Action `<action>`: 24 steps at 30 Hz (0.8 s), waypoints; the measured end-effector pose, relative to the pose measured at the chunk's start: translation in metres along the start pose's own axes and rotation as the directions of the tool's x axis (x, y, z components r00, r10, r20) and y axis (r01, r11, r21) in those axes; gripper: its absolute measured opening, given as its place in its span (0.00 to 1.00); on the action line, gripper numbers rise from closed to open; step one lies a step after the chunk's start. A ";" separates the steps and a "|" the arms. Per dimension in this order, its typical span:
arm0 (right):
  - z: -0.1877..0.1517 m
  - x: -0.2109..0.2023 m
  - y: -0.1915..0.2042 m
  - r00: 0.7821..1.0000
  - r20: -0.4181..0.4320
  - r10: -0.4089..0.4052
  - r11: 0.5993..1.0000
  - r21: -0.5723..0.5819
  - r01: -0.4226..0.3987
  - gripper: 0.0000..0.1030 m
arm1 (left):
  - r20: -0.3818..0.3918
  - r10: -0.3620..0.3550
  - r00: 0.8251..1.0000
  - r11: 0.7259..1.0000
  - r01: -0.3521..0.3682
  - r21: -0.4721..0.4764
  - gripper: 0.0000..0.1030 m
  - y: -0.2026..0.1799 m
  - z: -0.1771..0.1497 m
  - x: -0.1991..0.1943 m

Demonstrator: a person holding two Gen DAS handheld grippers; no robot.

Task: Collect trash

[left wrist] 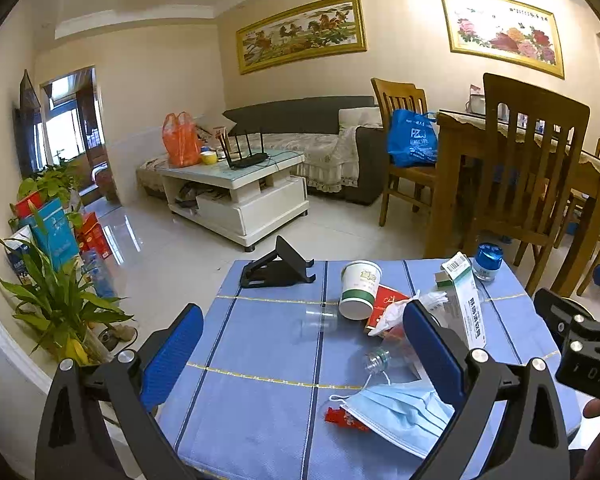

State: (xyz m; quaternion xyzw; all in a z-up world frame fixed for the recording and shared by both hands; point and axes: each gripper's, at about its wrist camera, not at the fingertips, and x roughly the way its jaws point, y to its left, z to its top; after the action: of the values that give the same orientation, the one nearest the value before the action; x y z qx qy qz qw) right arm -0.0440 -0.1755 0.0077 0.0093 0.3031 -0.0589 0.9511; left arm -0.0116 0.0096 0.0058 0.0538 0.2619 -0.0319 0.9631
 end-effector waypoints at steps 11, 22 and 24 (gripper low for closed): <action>0.010 -0.026 0.002 0.993 0.118 0.009 0.998 0.056 -0.015 0.95 | 0.004 0.019 1.000 1.000 -0.019 -0.011 0.94 0.010 0.006 -0.009; 0.003 -0.006 -0.003 0.998 0.053 0.046 0.996 0.067 -0.050 0.95 | 0.005 0.011 1.000 1.000 -0.010 -0.019 0.94 0.012 0.009 -0.011; 0.002 -0.003 -0.002 0.998 0.041 0.054 0.996 0.067 -0.057 0.95 | -0.002 0.016 1.000 1.000 -0.016 -0.017 0.94 0.011 0.008 -0.009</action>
State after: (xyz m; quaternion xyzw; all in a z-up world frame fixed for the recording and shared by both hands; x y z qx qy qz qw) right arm -0.0453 -0.1773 0.0114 0.0488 0.2820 -0.0428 0.9572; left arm -0.0143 0.0202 0.0182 0.0478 0.2627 -0.0221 0.9634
